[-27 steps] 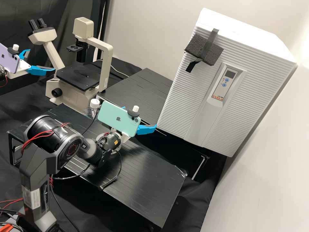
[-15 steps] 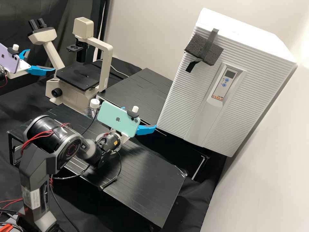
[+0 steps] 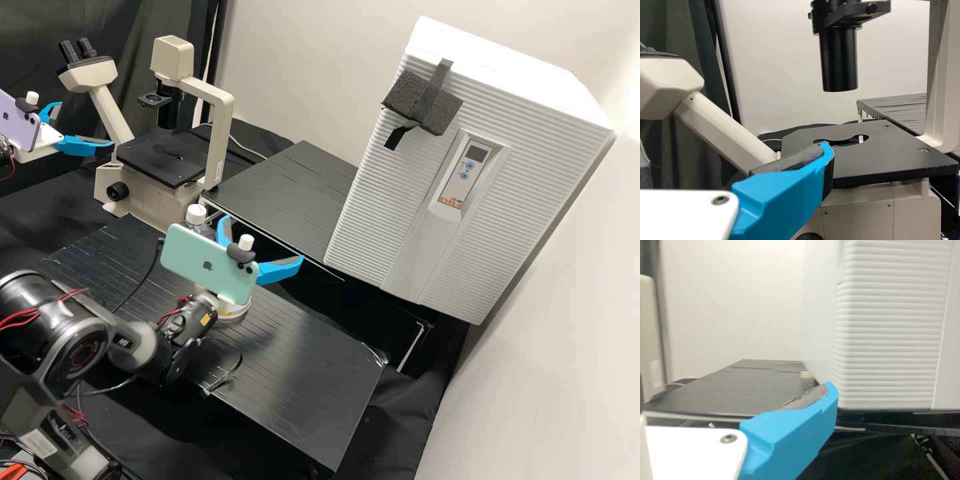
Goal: Open the petri dish lid.
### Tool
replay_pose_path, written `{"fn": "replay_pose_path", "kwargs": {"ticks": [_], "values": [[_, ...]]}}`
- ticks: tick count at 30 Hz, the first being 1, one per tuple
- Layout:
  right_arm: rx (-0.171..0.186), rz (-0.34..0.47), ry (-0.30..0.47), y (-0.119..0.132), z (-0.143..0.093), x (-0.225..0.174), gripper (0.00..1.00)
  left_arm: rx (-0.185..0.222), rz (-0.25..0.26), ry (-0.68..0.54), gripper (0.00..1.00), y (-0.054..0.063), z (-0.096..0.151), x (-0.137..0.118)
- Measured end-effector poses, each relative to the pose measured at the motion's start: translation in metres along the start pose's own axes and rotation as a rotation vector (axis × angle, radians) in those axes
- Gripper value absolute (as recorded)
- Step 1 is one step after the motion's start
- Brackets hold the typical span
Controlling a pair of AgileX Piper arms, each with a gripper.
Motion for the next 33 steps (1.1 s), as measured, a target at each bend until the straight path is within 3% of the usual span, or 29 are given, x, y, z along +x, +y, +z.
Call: {"fn": "replay_pose_path", "kwargs": {"ticks": [8,15,21,25,33], "values": [[0.01,-0.06,-0.012,-0.01,0.004,-0.036,1.0,0.0,0.0,0.0,1.0,0.0,0.0,0.0],[-0.011,-0.028,0.043,0.001,-0.004,-0.044,1.0,0.0,0.0,0.0,1.0,0.0,0.0,0.0],[-0.027,-0.067,0.077,0.002,-0.009,-0.05,1.0,0.0,0.0,0.0,1.0,0.0,0.0,0.0],[-0.041,-0.116,0.049,0.001,-0.005,-0.052,1.0,0.0,0.0,0.0,1.0,0.0,0.0,0.0],[-0.035,-0.171,-0.016,0.005,0.006,-0.06,1.0,0.0,0.0,0.0,1.0,0.0,0.0,0.0]]}}
